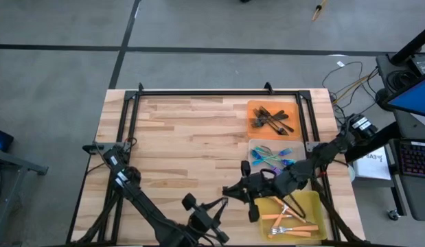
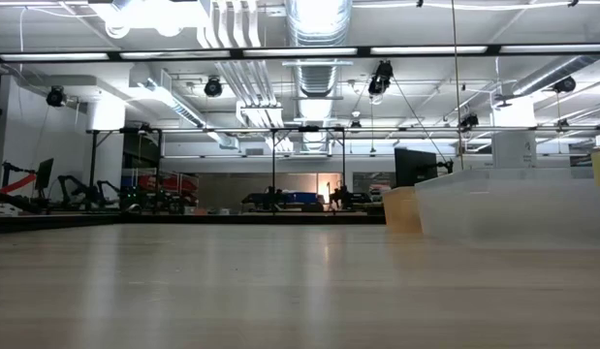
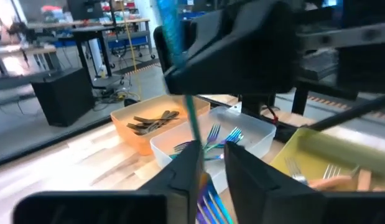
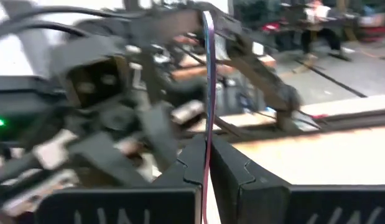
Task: Sort silverware by color (type)
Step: Put the blue fork into the transparent bin
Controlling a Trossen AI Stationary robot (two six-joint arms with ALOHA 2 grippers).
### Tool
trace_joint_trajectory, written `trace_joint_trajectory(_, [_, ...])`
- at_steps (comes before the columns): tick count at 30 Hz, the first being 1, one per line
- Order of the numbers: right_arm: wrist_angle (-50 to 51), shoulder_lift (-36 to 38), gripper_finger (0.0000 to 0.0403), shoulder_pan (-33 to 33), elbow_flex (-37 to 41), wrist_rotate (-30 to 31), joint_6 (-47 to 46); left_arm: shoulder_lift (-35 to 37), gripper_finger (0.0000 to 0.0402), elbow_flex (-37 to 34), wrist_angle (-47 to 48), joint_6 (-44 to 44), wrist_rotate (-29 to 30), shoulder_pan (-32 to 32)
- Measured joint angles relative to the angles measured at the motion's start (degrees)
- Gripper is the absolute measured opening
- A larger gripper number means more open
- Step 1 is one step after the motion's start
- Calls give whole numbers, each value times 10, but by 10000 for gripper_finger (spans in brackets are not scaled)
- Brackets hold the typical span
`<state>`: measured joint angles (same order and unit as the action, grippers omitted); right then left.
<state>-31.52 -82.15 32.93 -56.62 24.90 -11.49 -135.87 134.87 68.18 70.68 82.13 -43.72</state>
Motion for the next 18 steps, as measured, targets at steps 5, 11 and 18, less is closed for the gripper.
trace_joint_trajectory(5, [153,39,7,3,-18,91,-11,4,91,0,10,-36,-2,-1])
trace_joint_trajectory(11, [507,85,7,4,-100,133,-101,11,109,1,20,-57,-23,-2])
trace_joint_trajectory(18, [966,78,8,4,-164,169,-337,13,110,1,41,-57,-49,-2])
